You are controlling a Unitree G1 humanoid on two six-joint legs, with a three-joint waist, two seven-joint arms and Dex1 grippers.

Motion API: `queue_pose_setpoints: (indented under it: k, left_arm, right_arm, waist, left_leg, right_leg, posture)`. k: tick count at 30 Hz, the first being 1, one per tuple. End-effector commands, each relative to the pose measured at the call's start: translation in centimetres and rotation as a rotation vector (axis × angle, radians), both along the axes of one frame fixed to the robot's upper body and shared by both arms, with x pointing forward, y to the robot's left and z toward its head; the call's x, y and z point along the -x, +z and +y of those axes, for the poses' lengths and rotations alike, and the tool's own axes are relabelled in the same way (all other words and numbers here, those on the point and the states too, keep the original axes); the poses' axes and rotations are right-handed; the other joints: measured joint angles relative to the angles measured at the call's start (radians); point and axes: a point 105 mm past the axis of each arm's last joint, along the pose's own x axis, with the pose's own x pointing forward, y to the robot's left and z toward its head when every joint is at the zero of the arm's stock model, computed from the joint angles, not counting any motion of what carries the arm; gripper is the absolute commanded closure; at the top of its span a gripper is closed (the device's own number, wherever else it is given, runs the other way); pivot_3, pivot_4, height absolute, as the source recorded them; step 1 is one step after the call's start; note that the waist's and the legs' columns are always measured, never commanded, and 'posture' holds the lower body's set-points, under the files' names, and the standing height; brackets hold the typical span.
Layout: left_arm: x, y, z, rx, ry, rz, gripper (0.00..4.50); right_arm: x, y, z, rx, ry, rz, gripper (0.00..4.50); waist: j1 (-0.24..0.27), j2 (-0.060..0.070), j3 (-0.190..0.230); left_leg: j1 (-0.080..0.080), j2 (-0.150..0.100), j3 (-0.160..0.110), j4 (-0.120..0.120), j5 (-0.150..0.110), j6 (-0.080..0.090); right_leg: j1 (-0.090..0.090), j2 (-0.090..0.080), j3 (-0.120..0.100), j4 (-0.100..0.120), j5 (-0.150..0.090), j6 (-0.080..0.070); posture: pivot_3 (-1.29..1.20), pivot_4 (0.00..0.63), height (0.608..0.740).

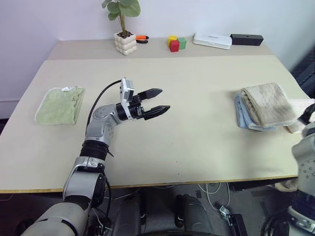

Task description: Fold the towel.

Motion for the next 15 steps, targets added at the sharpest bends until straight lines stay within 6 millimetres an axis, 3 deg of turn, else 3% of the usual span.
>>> queue_pose_setpoints:
  k: [1, 3, 4, 7, 10, 15]
  left_arm:
    - [-0.4, 1.0, 0.6, 0.0, 0.029, -0.051, 0.0]
    - [-0.2, 1.2, 1.5, -0.018, 0.042, -0.065, 0.0]
    - [-0.1, 1.1, 2.0, -0.035, 0.051, -0.075, 0.0]
    - [0.1, 0.6, 3.4, -0.077, 0.086, -0.085, 0.0]
    - [1.1, 0.4, 5.2, -0.11, 0.117, -0.088, 0.0]
    - [3.8, -1.1, 7.2, -0.203, 0.127, -0.07, 0.0]
  right_arm:
    - [-1.9, 4.1, 2.5, 0.213, 0.151, -0.062, 0.04]
    - [-5.8, 5.4, 8.8, 0.233, 0.6, -0.108, 0.04]
    - [-6.7, 5.5, 11.8, 0.239, 0.803, -0.114, 0.04]
    - [-5.3, 4.5, 18.2, 0.283, 1.277, -0.087, 0.04]
    - [-2.9, 1.2, 21.5, 0.445, 1.604, 0.082, 0.04]
    - [-1.3, -1.7, 22.8, 0.517, 1.909, 0.188, 0.04]
  waist:
    - [-0.001, 0.001, 0.0]
    - [-0.009, 0.001, 0.0]
    - [-0.012, 0.001, 0.0]
    - [0.002, 0.001, 0.0]
    - [0.023, 0.001, 0.0]
    - [0.026, 0.0, 0.001]
  left_leg:
    - [0.0, 0.0, 0.0, 0.0, 0.0, 0.0]
    - [0.0, 0.0, 0.0, 0.0, 0.0, 0.0]
    - [0.001, 0.0, 0.0, 0.0, 0.0, 0.0]
    - [0.001, 0.001, -0.001, -0.001, 0.0, 0.0]
    - [-0.002, 0.0, -0.001, -0.002, -0.001, 0.001]
    - [-0.002, -0.002, -0.001, 0.004, -0.004, 0.006]
  right_leg:
    - [0.0, 0.0, 0.0, 0.0, 0.0, 0.0]
    - [-0.001, 0.0, 0.001, 0.0, 0.0, 0.0]
    - [-0.001, 0.0, 0.002, 0.0, 0.0, 0.0]
    - [0.0, 0.001, 0.001, 0.0, 0.0, 0.0]
    - [0.0, 0.001, 0.0, -0.002, -0.001, 0.002]
    - [0.002, -0.003, 0.002, -0.004, -0.001, 0.004]
  posture:
    - [0.0, 0.15, 0.74]
    - [0.0, 0.15, 0.74]
    - [0.0, 0.15, 0.74]
    - [0.0, 0.15, 0.74]
    - [0.0, 0.15, 0.74]
    - [0.0, 0.15, 0.74]
